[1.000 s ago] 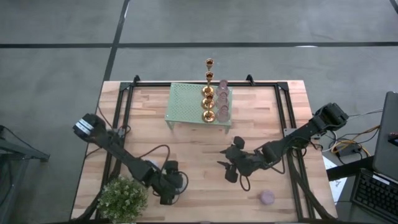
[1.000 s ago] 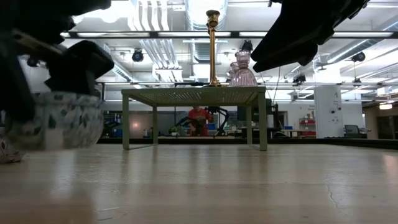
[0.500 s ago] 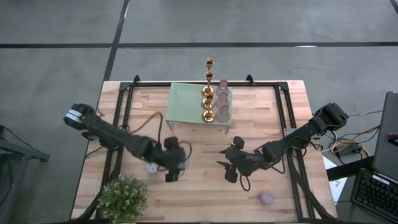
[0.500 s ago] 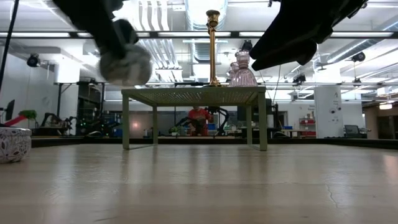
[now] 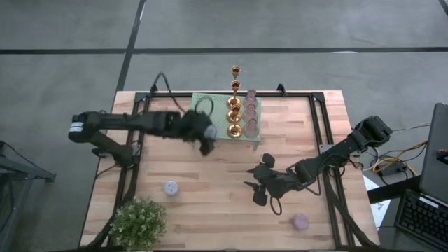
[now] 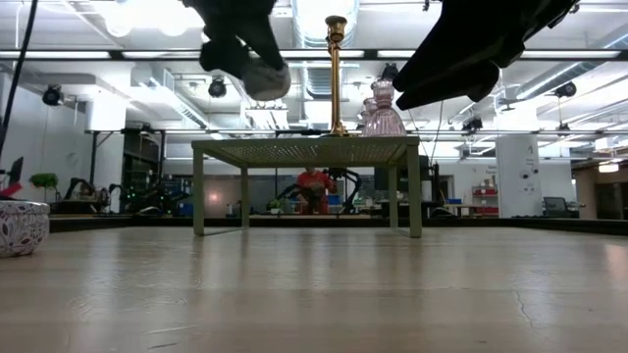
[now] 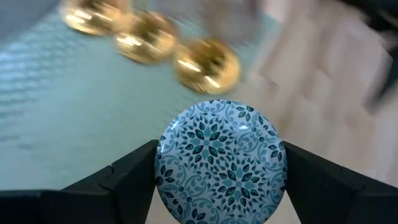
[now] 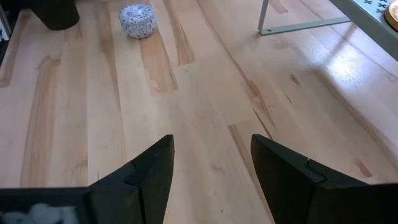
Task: Pick & Place candle stick holders
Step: Put the green scented candle on the shelf
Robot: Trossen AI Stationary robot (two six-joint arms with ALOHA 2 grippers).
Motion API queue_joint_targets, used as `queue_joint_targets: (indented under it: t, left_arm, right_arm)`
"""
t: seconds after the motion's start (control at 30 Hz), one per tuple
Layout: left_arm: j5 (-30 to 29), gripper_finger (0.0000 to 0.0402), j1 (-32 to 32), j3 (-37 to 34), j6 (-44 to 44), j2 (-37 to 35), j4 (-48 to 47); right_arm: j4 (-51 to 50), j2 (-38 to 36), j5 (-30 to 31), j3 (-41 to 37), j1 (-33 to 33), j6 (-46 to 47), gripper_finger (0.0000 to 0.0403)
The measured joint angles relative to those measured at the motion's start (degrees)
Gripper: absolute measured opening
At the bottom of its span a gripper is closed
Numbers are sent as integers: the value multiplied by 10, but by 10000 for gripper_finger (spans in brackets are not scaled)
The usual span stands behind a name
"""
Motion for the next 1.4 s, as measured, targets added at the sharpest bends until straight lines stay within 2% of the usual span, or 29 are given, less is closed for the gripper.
queue_joint_targets:
  t: [0.3, 0.57, 1.03, 1.4]
  left_arm:
    - [5, 303, 151, 21, 16, 19, 34]
    - [34, 304, 220, 43, 50, 75, 61]
    - [46, 309, 276, 65, 62, 136, 78]
    - [56, 309, 279, 64, 73, 153, 84]
  right_arm:
    - [0, 0, 0, 0, 0, 0, 205]
    - [0, 0, 0, -1, 0, 0, 205]
    - [0, 0, 0, -7, 0, 0, 205]
    - [3, 1, 0, -9, 0, 0, 205]
